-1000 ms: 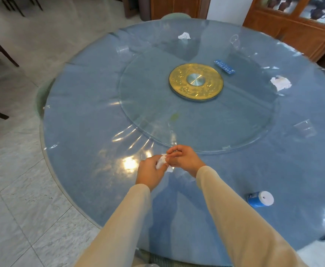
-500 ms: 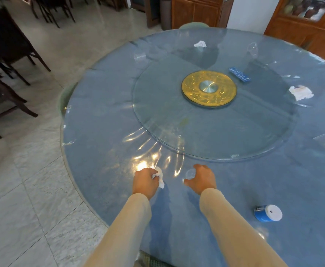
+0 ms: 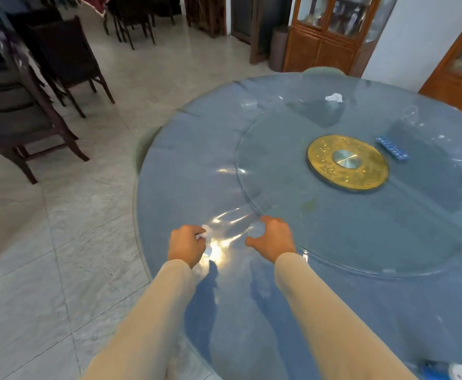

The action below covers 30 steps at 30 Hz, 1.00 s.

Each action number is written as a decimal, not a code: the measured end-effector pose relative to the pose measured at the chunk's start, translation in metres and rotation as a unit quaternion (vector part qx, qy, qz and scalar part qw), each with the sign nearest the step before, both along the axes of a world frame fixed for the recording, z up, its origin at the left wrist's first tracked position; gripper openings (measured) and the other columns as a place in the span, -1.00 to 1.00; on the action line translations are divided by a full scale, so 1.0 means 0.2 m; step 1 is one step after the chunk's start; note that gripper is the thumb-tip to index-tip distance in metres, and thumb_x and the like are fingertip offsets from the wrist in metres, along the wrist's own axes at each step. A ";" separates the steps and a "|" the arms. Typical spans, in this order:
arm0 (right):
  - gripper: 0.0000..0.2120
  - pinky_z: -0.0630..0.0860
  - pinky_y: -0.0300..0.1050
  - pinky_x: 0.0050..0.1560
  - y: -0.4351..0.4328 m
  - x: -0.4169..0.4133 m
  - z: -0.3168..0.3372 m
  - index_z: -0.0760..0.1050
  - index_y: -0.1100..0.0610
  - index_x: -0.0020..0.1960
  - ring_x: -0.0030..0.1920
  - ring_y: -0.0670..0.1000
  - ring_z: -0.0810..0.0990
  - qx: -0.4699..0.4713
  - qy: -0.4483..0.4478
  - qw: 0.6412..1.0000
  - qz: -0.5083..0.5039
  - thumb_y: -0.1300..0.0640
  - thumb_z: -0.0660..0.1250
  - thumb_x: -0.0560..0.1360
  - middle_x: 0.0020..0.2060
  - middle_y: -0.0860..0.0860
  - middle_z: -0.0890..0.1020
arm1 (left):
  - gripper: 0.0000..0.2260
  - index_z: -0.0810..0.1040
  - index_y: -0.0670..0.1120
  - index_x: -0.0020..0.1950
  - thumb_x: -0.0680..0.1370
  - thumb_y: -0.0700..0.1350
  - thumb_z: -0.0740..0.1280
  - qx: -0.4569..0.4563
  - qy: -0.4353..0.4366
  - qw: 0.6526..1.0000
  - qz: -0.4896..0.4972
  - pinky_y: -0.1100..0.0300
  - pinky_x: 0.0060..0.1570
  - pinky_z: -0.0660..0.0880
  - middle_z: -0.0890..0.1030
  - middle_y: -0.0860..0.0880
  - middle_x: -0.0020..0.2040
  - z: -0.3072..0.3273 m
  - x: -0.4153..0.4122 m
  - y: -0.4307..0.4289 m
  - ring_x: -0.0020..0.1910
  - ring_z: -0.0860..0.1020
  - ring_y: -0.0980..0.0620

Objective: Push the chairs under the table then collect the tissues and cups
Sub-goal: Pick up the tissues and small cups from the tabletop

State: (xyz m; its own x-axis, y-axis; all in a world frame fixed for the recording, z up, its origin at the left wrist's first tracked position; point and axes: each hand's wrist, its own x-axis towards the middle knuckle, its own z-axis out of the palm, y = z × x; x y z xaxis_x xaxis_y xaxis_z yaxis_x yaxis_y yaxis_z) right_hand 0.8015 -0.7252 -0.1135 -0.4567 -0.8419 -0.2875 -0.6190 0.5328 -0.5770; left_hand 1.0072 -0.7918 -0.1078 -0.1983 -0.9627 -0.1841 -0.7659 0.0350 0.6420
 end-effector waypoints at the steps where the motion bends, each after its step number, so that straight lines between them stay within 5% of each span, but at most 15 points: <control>1: -0.40 0.47 -0.09 0.12 -0.07 0.06 0.02 0.51 0.09 0.30 0.20 0.17 0.55 0.000 0.005 1.000 0.005 -0.07 0.54 0.32 0.20 0.13 0.57 | -0.80 0.68 -0.22 -0.20 0.53 -0.30 0.28 0.001 0.008 1.000 0.009 0.18 -0.31 0.31 0.54 -0.17 -0.35 0.00 0.07 -0.07 -0.28 0.43 -0.12; 7: -0.37 0.50 0.02 0.23 -0.53 0.49 0.10 0.49 0.11 0.32 0.27 0.21 0.52 0.007 0.042 0.999 -0.001 -0.09 0.52 0.32 0.23 0.16 0.59 | -0.82 0.74 -0.21 -0.03 0.53 -0.28 0.32 -0.011 0.034 0.999 0.005 0.10 -0.08 0.48 0.70 -0.26 -0.08 0.04 0.54 -0.52 -0.08 0.61 -0.23; 13: -0.33 0.44 -0.01 0.21 -1.00 0.99 0.17 0.46 0.12 0.36 0.28 0.21 0.49 -0.006 0.036 0.999 -0.010 -0.10 0.54 0.33 0.25 0.18 0.55 | -0.78 0.70 -0.19 -0.20 0.48 -0.32 0.26 -0.011 0.038 0.999 -0.011 0.26 -0.44 0.25 0.48 -0.14 -0.35 0.11 1.03 -0.96 -0.31 0.39 -0.09; 20: -0.33 0.48 0.05 0.20 -1.48 1.35 0.22 0.44 0.09 0.39 0.25 0.23 0.51 -0.002 0.053 0.998 0.021 -0.10 0.51 0.36 0.26 0.18 0.52 | -0.77 0.72 -0.16 -0.11 0.50 -0.31 0.27 -0.016 0.043 0.999 0.014 0.13 -0.25 0.46 0.68 -0.19 -0.21 0.12 1.37 -1.42 -0.20 0.59 -0.18; 25: -0.42 0.49 0.02 0.13 -1.87 1.42 0.18 0.46 0.10 0.35 0.22 0.22 0.54 0.001 0.075 0.996 0.036 -0.07 0.47 0.40 0.23 0.16 0.56 | -0.74 0.63 -0.15 -0.32 0.46 -0.36 0.21 0.000 0.049 0.998 0.026 0.18 -0.37 0.29 0.54 -0.15 -0.39 0.04 1.46 -1.78 -0.33 0.42 -0.13; 30: -0.49 0.46 -0.09 -0.05 -2.38 1.42 0.10 0.50 0.07 0.29 0.14 0.19 0.58 -0.007 0.049 0.998 0.030 -0.03 0.48 0.38 0.18 0.12 0.57 | -0.77 0.67 -0.17 -0.20 0.51 -0.32 0.24 0.006 0.043 0.999 0.025 0.16 -0.27 0.37 0.62 -0.24 -0.25 0.02 1.46 -2.31 -0.28 0.47 -0.11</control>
State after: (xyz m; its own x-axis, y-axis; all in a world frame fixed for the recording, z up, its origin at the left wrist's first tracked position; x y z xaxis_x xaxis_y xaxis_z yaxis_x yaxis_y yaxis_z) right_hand 1.0849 -1.2010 -0.0928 -0.4311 -0.8721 -0.2315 -0.7027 0.4854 -0.5201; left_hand 1.2992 -1.2536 -0.1038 -0.1649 -0.9697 -0.1804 -0.7079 -0.0110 0.7062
